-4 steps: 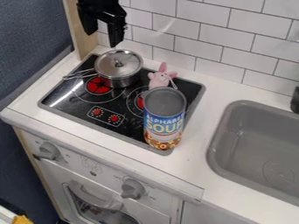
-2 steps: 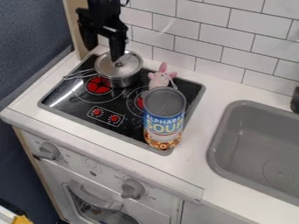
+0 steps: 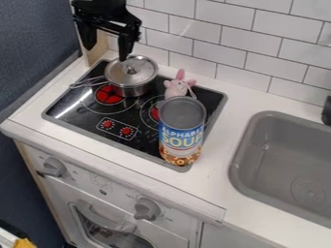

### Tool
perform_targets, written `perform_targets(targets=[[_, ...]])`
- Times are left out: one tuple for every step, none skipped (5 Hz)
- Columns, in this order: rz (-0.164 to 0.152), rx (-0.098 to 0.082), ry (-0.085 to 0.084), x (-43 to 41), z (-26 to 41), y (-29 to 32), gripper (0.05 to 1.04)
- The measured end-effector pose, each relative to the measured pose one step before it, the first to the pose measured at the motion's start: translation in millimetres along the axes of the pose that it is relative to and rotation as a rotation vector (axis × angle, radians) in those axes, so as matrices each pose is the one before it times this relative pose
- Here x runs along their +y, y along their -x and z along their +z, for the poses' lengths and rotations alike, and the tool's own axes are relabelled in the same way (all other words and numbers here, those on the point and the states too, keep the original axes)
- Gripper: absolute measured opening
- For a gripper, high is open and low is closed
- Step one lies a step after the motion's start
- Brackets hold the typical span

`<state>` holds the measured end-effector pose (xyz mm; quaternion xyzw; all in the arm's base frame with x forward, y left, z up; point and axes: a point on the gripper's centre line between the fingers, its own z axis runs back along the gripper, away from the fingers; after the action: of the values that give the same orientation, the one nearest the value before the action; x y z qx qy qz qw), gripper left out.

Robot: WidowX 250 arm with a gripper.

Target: Take the can of soup and place it on the right burner

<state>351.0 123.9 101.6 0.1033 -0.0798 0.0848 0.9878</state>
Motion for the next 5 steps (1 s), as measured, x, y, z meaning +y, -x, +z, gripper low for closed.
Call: perform_targets(targets=[[0.0257,-0.0005,-0.0132,-16.94,13.13,14.48,1.001],[0.0858,0.0357,-0.0016,-31.76,7.06,27.56,1.001],[0.0147,-0.0008,0.0447,-13.46,4.76,21.66,1.001],[0.0363,-0.0046,0.0508,-7.66,0.62,20.46,1.001],[0.0815,-0.0621,0.0845,-14.72,0.39,28.42,1.001]])
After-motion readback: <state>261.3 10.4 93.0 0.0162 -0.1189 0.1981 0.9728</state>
